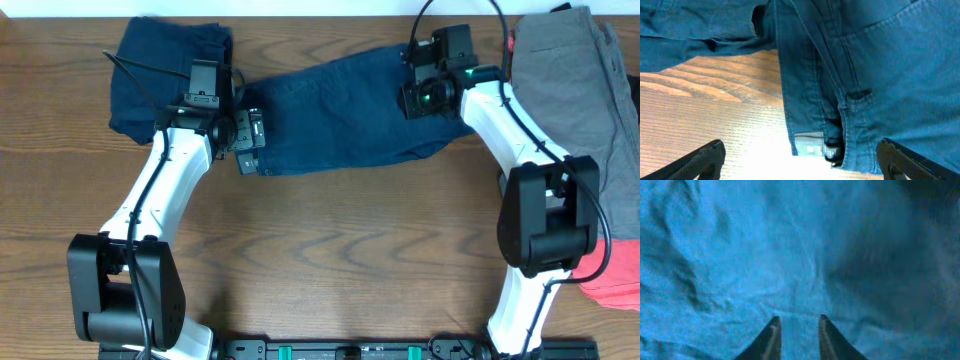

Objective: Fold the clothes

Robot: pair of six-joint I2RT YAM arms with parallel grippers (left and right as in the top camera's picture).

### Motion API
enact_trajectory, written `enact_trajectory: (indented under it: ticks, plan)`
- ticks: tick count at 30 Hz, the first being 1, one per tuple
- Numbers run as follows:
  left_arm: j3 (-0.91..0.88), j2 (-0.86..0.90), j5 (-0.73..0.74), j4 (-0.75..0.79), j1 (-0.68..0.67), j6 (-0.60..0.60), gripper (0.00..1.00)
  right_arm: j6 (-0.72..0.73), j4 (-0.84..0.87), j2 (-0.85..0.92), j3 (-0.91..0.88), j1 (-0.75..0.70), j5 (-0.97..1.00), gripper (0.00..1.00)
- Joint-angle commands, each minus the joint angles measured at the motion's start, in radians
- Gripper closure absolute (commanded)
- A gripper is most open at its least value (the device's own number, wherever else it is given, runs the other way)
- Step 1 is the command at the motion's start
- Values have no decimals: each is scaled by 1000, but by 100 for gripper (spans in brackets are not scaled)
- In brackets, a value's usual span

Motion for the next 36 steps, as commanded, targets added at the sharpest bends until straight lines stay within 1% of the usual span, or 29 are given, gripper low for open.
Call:
enact_trajectory:
  ticks: [1, 5, 8, 14, 19, 26, 30, 35, 36]
  plan:
    - [15, 9, 12, -11, 10, 28, 2, -3, -29, 61, 3, 3, -1, 84]
    - [15, -2, 29, -36, 28, 27, 2, 0, -82, 90, 3, 3, -1, 94]
    - [15, -17, 31, -58, 46, 28, 2, 1, -134, 90, 3, 3, 0, 98]
    - [17, -42, 110, -84, 69, 46, 2, 41, -261, 90, -14, 3, 21, 99]
    - [17, -42, 169, -94, 69, 87, 2, 45, -356, 90, -45, 3, 52, 99]
    - [16, -38, 178, -88, 69, 118, 2, 43, -444, 82, -51, 3, 51, 99]
    - [16, -13, 179, -63, 69, 148, 2, 32, -465, 53, -51, 3, 48, 99]
    - [16, 48, 201, 9, 85, 155, 2, 32, -435, -45, -50, 3, 35, 98]
    - [16, 59, 219, 21, 90, 155, 2, 32, -430, -66, -49, 3, 33, 94]
